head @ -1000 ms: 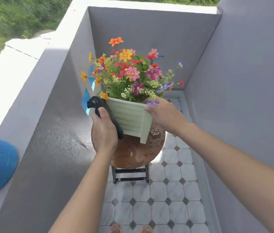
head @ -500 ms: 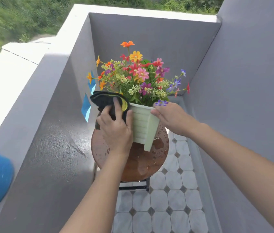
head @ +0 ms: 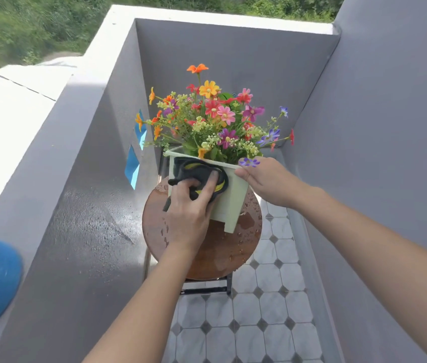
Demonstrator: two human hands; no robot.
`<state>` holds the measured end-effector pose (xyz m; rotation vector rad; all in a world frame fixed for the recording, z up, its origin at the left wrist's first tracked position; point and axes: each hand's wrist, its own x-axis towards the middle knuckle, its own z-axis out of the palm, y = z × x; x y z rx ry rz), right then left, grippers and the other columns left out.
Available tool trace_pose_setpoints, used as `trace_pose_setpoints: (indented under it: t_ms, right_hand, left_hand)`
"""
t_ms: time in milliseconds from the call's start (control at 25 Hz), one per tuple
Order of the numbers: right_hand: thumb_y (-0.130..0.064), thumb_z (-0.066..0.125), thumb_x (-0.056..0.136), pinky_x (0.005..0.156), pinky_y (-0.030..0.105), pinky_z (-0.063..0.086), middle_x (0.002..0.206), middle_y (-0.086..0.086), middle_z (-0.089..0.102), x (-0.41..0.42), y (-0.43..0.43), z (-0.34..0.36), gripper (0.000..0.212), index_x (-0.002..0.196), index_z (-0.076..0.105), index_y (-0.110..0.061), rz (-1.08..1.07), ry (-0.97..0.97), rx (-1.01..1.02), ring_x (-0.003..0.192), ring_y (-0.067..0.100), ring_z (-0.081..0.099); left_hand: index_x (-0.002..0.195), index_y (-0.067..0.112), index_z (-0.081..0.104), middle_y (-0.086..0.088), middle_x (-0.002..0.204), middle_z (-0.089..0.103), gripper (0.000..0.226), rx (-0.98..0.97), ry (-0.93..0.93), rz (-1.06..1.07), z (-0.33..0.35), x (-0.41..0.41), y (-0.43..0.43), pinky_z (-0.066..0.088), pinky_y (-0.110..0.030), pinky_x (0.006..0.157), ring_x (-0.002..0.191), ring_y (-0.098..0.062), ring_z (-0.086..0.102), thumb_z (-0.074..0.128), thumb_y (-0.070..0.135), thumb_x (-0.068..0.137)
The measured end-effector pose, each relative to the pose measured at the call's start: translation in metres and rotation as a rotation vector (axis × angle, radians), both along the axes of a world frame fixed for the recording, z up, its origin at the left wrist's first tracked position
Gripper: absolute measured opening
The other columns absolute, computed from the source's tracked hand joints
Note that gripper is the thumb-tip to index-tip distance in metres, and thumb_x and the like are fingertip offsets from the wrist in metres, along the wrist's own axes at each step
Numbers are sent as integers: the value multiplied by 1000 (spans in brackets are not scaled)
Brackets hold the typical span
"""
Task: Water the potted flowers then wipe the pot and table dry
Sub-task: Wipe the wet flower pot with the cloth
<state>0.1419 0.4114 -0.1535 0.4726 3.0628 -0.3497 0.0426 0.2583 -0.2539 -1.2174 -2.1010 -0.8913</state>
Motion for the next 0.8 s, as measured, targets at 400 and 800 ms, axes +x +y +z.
trace_pose_setpoints:
  t_ms: [400,800]
  right_hand:
    - [-26,29,103,56,29,16,55,-5,31,-3,-1,3,36,75,42,-7,-21,-17,-57,51,7,29]
    - [-29,29,103,58,29,18,60,-3,37,-8,7,-1,35,80,44,-6,-16,-4,-53,62,22,38]
  left_hand:
    - [128,19,58,-10,93,55,36,-13,-142,101,10,-14,4,46,-35,54,73,-26,52,49,34,95]
    - [128,30,50,-2,96,39,35,-67,-94,-185,-11,9,1,42,-31,49,78,-20,42,51,30,93]
